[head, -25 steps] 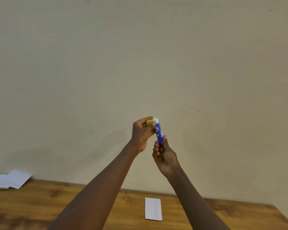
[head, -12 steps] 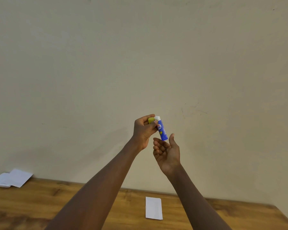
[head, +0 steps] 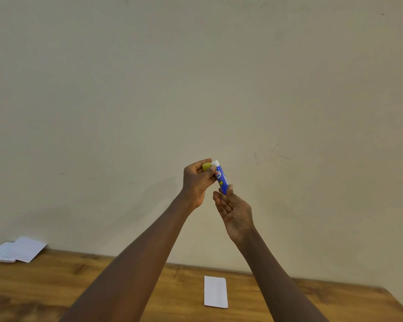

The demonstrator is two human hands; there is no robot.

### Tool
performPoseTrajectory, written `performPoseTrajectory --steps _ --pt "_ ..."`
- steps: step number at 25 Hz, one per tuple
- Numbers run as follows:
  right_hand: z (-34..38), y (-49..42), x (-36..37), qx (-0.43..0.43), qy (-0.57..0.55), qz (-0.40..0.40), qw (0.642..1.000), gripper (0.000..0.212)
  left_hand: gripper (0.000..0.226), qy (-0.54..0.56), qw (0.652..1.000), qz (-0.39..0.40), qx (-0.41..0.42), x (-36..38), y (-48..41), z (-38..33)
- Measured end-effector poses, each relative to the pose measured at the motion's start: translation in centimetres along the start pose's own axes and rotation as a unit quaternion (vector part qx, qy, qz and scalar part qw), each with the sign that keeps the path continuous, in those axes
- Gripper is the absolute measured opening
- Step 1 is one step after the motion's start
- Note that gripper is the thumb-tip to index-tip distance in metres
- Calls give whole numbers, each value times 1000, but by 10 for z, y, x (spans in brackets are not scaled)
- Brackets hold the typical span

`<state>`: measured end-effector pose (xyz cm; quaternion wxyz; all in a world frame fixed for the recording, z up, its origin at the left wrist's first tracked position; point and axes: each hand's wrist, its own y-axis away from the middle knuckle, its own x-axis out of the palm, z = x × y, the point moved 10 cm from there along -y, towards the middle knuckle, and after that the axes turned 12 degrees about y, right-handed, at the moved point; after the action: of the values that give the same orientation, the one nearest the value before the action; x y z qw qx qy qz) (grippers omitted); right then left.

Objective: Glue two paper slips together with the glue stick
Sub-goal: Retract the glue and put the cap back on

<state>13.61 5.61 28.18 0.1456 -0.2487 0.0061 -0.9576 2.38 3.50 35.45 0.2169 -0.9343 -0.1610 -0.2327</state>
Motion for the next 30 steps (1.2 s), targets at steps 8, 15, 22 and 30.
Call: performPoseTrajectory --steps 8,15,22,30 --pt "-5 2 -2 20 -79 -2 997 17 36 -6 1000 10 -11 6 2 4" --pt "10 0 -15 -73 28 -79 994 12 35 -27 1000 -2 -2 3 1 4" --pt "8 2 -17 -80 44 -91 992 17 39 -19 1000 0 -9 1 2 9" --pt "3 4 -14 -72 39 -59 995 14 40 120 991 33 -41 6 -4 9"
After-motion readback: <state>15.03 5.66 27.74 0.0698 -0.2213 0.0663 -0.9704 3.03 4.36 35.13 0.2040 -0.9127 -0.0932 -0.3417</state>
